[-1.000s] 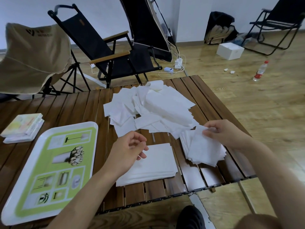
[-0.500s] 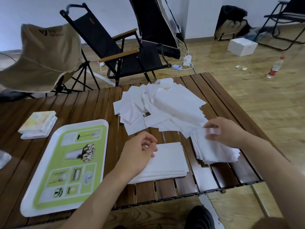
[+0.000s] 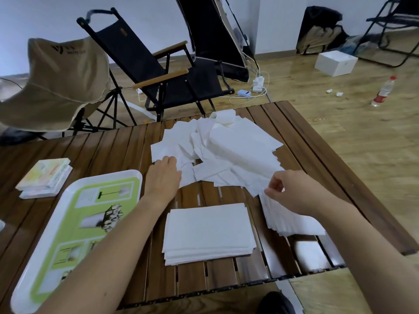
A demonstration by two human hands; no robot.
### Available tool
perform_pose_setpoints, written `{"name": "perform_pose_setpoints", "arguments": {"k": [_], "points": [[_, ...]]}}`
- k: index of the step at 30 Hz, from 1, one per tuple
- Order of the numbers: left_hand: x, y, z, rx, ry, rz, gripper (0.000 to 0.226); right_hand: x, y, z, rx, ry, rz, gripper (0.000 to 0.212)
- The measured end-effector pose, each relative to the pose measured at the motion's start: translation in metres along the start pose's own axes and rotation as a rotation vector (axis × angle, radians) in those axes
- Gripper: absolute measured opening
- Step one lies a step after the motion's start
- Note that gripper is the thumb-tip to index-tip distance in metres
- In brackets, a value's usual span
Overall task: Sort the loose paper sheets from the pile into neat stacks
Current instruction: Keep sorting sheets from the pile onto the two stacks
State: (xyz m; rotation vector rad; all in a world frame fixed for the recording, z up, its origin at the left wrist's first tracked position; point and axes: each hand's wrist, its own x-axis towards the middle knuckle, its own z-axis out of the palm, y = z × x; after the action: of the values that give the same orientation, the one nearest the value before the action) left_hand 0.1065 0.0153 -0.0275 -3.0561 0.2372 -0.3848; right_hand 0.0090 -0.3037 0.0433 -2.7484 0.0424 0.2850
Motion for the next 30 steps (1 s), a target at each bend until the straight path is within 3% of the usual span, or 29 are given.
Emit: {"name": "perform_pose_setpoints", "arguments": {"k": [3, 6, 9, 14, 16, 19, 21, 23, 26, 30], "points": [[0.006, -0.002, 0.000, 0.025, 0.037, -0.046, 0.009, -0.008, -0.011, -0.006, 0.021, 0.030, -0.033, 0.017], [0.001, -0.008, -0.015, -0.028, 0.163, -0.027, 0.011, -0.012, -0.018, -0.008, 0.032, 0.023, -0.057, 0.020], [-0.015, 0.002, -0.054, -0.487, 0.234, -0.072, 0.015, -0.015, -0.026, -0.007, 0.128, 0.015, -0.107, 0.026], [-0.069, 0.038, -0.126, -1.458, -0.076, -0.346, 0.027, -0.029, -0.057, -0.003, 0.632, -0.086, -0.207, 0.087], [-0.090, 0.049, -0.141, -1.692, -0.188, -0.408, 0.029, -0.039, -0.067, -0.006, 0.820, -0.203, -0.195, 0.088], [-0.106, 0.056, -0.145, -1.758, -0.351, -0.401, 0.032, -0.046, -0.071, -0.008, 0.951, -0.350, -0.236, 0.051], [-0.110, 0.056, -0.141, -1.705, -0.411, -0.367, 0.039, -0.046, -0.071, -0.004, 0.977, -0.341, -0.258, 0.027], [-0.113, 0.055, -0.135, -1.647, -0.426, -0.328, 0.046, -0.045, -0.072, 0.001, 0.959, -0.247, -0.233, 0.022], [-0.115, 0.057, -0.128, -1.519, -0.377, -0.221, 0.034, -0.043, -0.076, 0.004, 0.939, -0.098, -0.181, 0.018], [-0.111, 0.057, -0.119, -1.455, -0.348, -0.222, 0.022, -0.042, -0.078, 0.003, 1.001, -0.180, -0.158, 0.025]]}}
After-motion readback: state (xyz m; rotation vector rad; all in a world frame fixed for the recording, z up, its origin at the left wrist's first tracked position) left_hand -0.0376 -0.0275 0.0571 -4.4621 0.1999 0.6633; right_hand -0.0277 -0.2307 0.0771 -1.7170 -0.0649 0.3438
